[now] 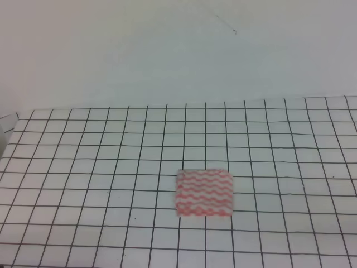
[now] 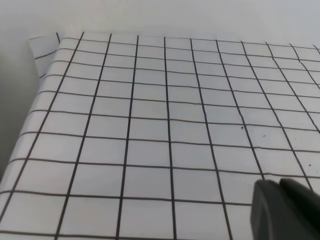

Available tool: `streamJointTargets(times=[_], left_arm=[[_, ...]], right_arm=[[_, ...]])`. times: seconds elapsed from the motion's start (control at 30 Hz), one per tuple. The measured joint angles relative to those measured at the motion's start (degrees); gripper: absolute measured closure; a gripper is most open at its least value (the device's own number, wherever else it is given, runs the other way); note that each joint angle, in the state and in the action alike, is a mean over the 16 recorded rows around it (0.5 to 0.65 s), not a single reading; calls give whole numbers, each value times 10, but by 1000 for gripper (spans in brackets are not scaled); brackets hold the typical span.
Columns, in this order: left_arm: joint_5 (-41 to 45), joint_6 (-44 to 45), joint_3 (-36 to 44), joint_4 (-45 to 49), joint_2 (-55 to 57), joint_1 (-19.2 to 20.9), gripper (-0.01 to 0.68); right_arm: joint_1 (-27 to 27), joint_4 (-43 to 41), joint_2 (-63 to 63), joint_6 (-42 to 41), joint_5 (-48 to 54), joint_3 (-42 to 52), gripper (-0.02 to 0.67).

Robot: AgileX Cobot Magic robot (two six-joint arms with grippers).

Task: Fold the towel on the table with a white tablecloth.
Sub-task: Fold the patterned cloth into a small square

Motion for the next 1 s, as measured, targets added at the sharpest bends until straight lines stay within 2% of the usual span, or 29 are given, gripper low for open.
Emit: streamJointTargets(times=[0.23,0.4,0.77,1.0], left_arm=[[0,1,0,0,0,0,675],[0,1,0,0,0,0,675],[-1,3,0,0,1,0,675],[-2,2,0,0,1,0,675]], right_arm=[[-14,-8,-68,4,-41,97,650],[-15,-48,-83,36,-59,132,650],[-17,-197,-107,171,-69,146,650],[-18,-237,-115,207,-69,146,650]])
